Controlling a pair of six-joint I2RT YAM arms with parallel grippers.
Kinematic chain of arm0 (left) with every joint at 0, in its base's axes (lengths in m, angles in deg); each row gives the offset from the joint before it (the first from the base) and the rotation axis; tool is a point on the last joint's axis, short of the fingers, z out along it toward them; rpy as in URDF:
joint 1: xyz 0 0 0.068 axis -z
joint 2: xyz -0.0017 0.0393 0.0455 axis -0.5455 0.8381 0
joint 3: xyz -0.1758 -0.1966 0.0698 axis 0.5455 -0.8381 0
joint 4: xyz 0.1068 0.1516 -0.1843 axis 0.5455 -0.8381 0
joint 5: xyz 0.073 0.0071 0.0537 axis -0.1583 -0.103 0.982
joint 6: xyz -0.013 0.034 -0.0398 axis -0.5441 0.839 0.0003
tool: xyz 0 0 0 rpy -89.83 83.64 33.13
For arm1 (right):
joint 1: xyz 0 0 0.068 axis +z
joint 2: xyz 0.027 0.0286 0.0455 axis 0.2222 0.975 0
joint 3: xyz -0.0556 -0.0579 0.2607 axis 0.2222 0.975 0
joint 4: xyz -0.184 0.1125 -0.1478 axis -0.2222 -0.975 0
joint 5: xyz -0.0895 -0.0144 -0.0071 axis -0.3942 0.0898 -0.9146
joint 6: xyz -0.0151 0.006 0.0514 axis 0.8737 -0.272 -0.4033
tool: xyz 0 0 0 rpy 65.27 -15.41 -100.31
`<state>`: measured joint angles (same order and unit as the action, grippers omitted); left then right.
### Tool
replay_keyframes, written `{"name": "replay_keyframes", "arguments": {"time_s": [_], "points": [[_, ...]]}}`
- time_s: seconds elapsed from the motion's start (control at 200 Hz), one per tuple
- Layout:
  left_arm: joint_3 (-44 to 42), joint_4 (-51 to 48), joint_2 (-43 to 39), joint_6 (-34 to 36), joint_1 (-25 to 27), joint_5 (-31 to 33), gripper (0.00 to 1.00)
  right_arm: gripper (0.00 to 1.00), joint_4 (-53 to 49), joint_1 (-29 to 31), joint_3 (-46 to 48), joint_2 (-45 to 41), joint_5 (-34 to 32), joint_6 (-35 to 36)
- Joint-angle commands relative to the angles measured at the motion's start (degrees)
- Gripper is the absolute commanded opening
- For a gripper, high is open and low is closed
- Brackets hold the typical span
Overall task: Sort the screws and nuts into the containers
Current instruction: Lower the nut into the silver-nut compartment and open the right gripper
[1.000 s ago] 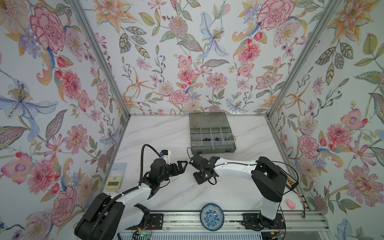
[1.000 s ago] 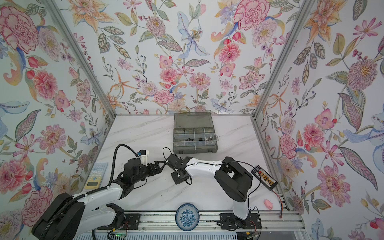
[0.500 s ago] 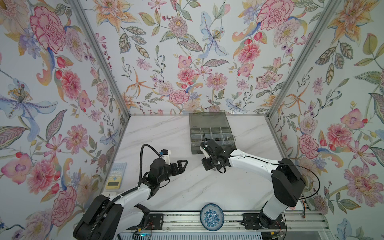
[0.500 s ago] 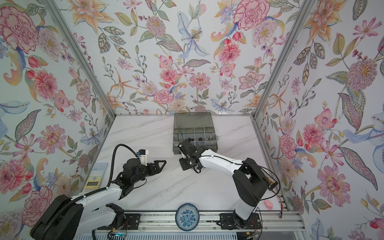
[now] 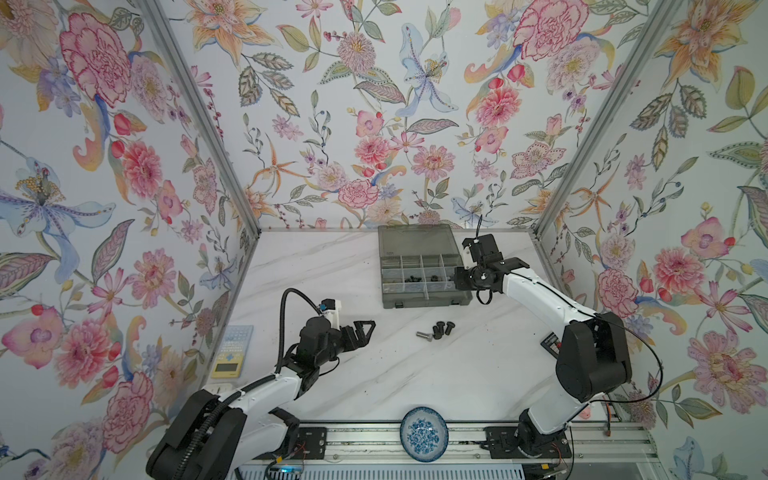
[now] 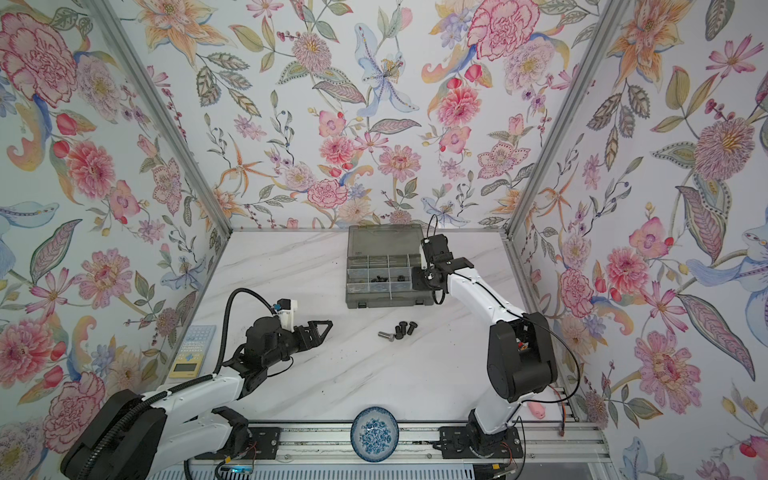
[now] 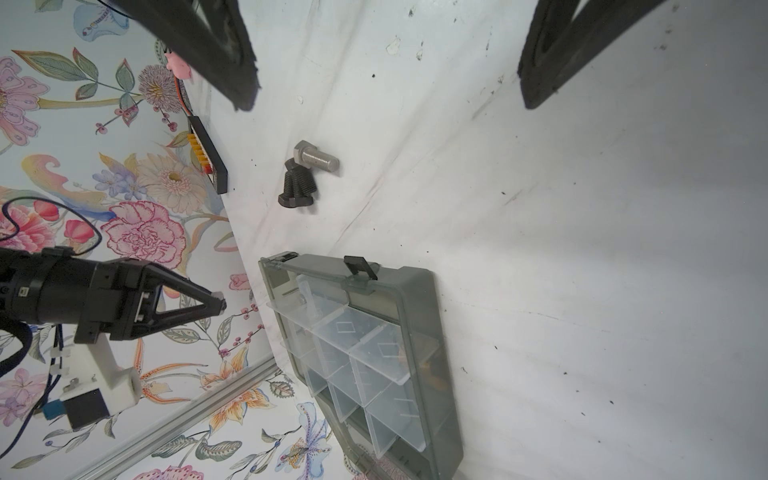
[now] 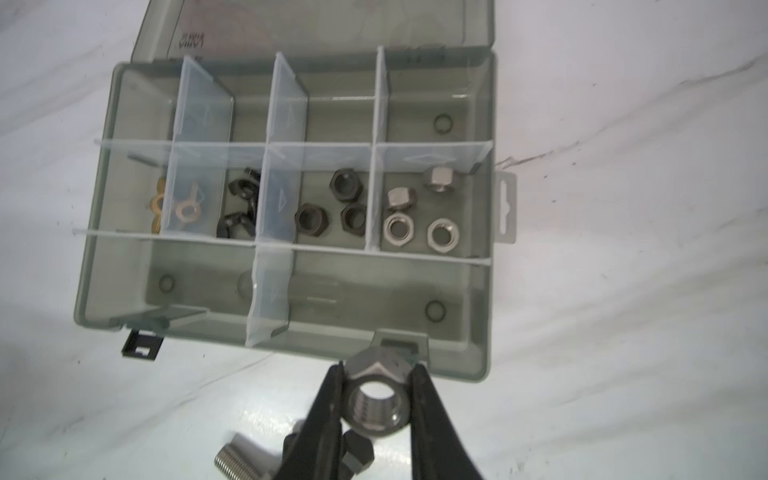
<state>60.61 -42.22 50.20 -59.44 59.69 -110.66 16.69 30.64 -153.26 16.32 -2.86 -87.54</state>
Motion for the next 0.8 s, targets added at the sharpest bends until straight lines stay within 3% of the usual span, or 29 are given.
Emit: {"name": "replay_keyframes", "arguments": {"time_s": [0.0,0.355,0.796], "points": [[0.57,-1.72,-1.20,-0.32,-0.66,0.57,0.99,0.00,-0.58,-2.67,-3.82,4.51,2.02,1.13],[0.93,-2.38,-1.67,-0.20,-0.70,1.06,0.99,0.00,-1.85,-4.44,-16.51,16.64,2.06,0.33],[1.19,-1.77,-0.53,0.21,-0.69,0.54,0.99,0.00,-3.73,-4.44,-21.00,23.42,3.01,0.20]]}}
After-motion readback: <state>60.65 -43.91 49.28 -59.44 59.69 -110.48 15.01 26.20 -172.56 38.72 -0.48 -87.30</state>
